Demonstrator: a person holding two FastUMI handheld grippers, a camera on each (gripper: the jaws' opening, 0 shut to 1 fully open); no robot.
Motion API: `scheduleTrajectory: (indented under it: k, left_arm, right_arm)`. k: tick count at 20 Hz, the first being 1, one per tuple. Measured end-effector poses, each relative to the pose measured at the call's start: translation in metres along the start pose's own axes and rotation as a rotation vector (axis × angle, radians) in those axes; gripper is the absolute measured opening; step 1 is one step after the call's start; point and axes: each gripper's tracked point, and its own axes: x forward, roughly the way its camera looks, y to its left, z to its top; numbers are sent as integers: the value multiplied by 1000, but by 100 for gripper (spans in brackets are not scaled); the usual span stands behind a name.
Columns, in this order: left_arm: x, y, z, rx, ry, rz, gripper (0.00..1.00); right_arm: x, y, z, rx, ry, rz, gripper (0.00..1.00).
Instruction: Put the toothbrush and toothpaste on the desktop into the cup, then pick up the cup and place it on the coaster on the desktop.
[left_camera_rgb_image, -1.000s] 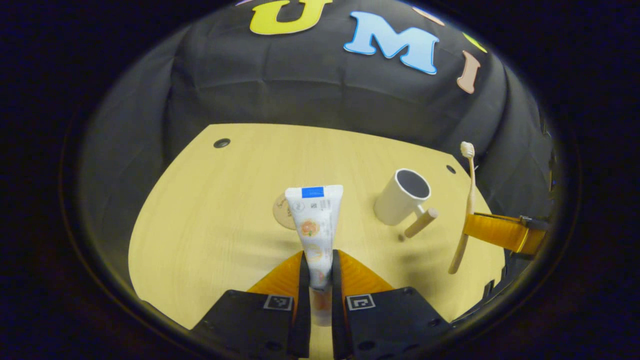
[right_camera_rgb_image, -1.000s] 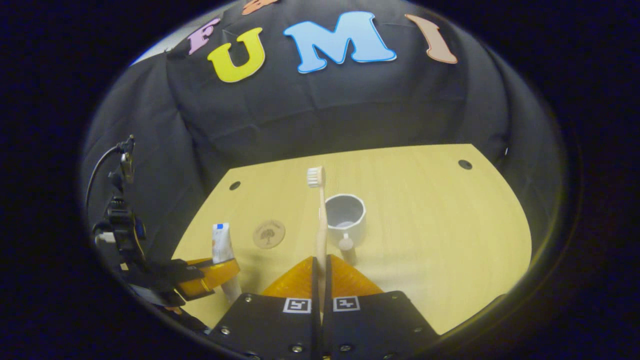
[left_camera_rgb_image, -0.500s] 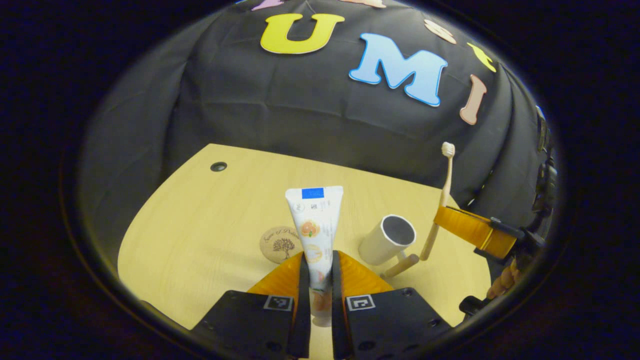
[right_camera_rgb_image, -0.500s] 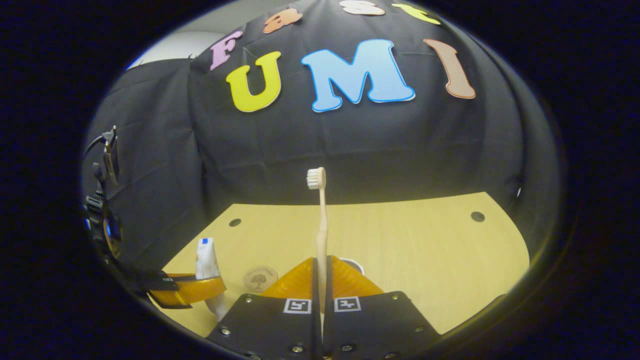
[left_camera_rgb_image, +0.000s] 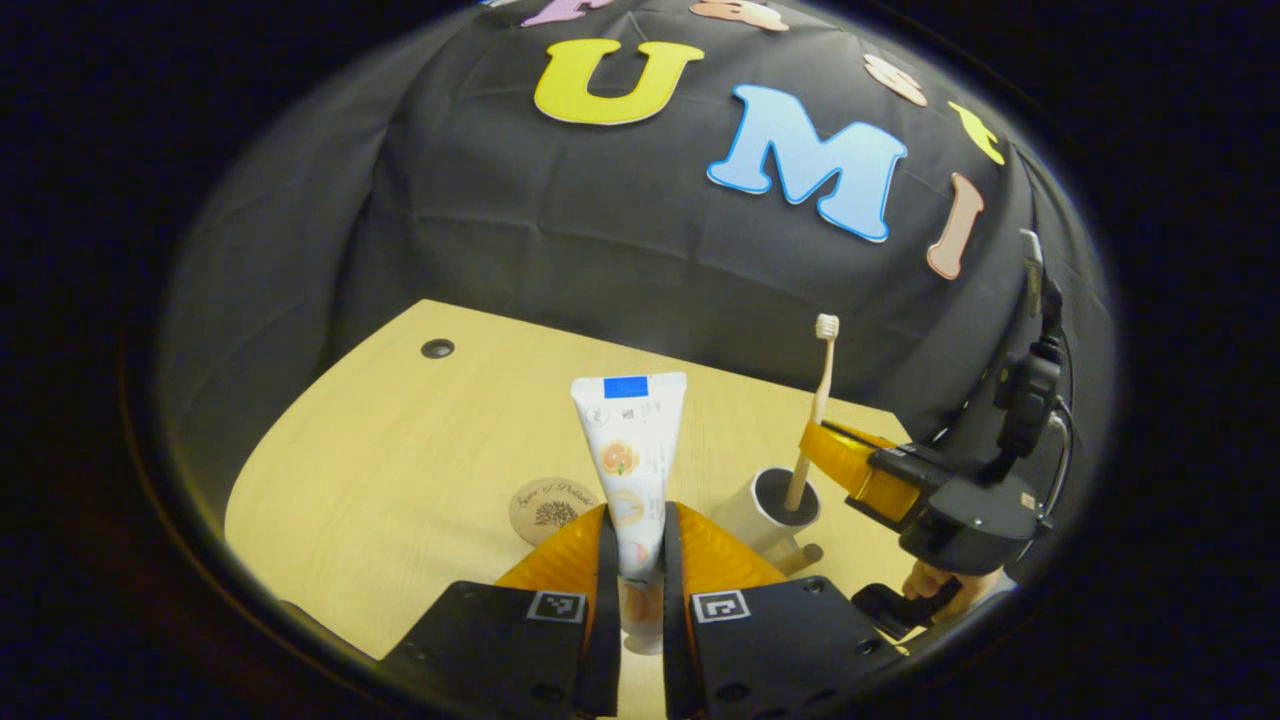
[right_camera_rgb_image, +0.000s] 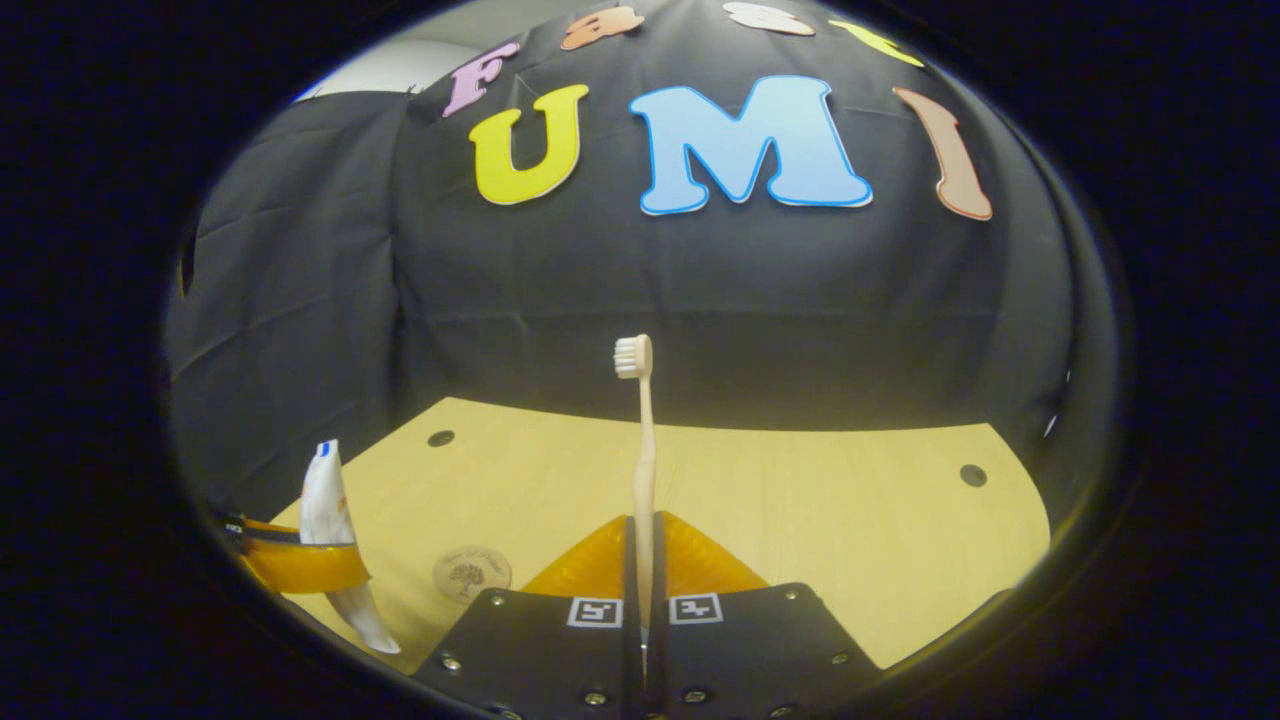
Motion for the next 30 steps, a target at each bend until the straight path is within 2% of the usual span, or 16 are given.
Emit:
scheduleTrajectory:
  k: [6,11,13,15,16,17,18,20,26,30]
  left_arm:
    - [2,3,-2,-3,5,20,24]
    - [4,2,-5,-13,12,17,25]
    - [4,0,-3,-8,8,14,24]
    - [3,-2,-2,-2,1,8,25]
    - [3,-4,-1,1,-1,5,25]
    - [5,-6,0,2,-4,0,25]
    - [7,-8,-1,2,-7,-7,24]
    - [9,-16,2,-1,-15,-24,25]
    - [20,-47,23,-17,-95,-109,25]
    - [29,-72,43,-61,-163,-187,24]
  right_arm:
    - [11,-6,-22,-17,68,-6,3]
    - [9,-9,-24,-38,73,-13,5]
    - [6,-11,-24,-33,82,-15,19]
    - [3,-13,-25,-24,85,-20,39]
    - [1,-14,-25,-23,86,-20,53]
    - [-2,-16,-25,-23,86,-24,61]
    - [-7,-21,-22,-26,83,-33,77]
    - [-16,-31,-16,-30,63,-66,92]
    - [-61,-59,2,45,26,-115,92]
    - [-98,-81,-5,71,37,-156,92]
